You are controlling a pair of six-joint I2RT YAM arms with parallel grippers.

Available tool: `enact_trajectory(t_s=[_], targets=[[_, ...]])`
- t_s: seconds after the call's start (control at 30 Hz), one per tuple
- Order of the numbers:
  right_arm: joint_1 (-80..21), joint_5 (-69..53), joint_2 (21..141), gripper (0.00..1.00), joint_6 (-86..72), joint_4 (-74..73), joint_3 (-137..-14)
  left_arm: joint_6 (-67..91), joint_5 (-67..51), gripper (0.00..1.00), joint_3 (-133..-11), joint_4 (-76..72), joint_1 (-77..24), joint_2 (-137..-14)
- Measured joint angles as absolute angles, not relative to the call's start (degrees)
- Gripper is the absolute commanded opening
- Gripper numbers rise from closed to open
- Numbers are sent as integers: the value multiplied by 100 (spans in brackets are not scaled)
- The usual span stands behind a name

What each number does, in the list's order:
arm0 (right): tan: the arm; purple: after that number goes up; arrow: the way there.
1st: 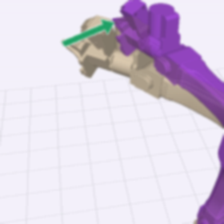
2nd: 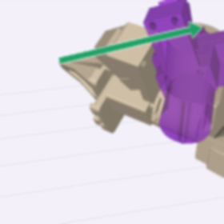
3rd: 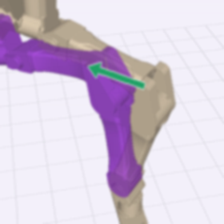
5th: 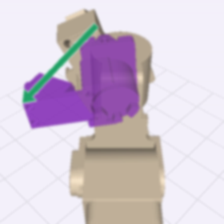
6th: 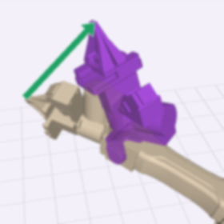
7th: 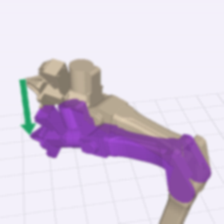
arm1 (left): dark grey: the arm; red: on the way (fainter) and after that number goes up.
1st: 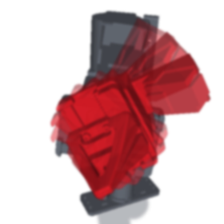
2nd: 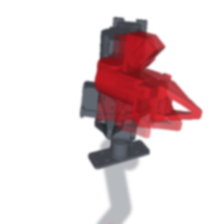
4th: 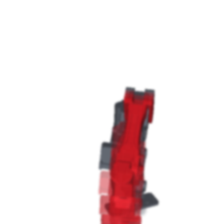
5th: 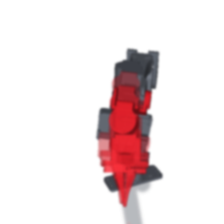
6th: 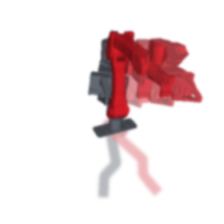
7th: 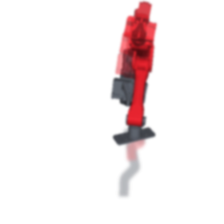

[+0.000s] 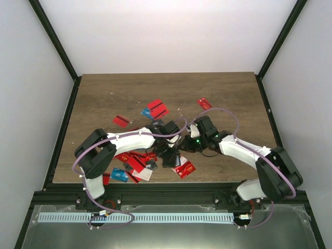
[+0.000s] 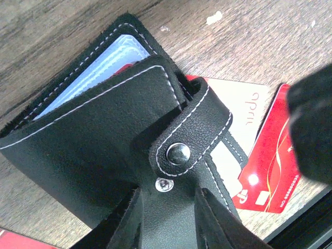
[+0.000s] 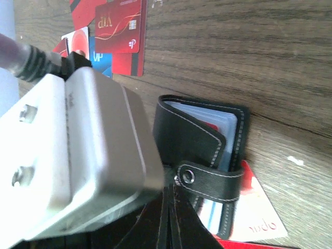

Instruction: Put the credit cards into the card holder

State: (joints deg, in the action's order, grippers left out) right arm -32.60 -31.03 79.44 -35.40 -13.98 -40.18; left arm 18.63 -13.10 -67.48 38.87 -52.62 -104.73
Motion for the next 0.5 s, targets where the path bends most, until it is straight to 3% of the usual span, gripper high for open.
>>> enact_trajectory(t_s=[0.2, 0.37, 0.43, 0.5], targets=[[-3072, -3017, 7780, 1, -3454, -1603, -4025, 1946, -1245, 47, -6816, 4147, -5264, -10372], [-2969, -3055, 7662, 4, -3385, -1603, -4023, 2043, -1210, 54, -6820, 4211, -5238, -10101], [-2969, -3183, 7625, 9, -3352, -1476, -3968, 2086, -1223, 51, -6818, 4193, -5212, -9915], [-2980, -3299, 7609, 13, -3328, -1356, -3872, 2147, -1227, 41, -6764, 4119, -5170, -9677]])
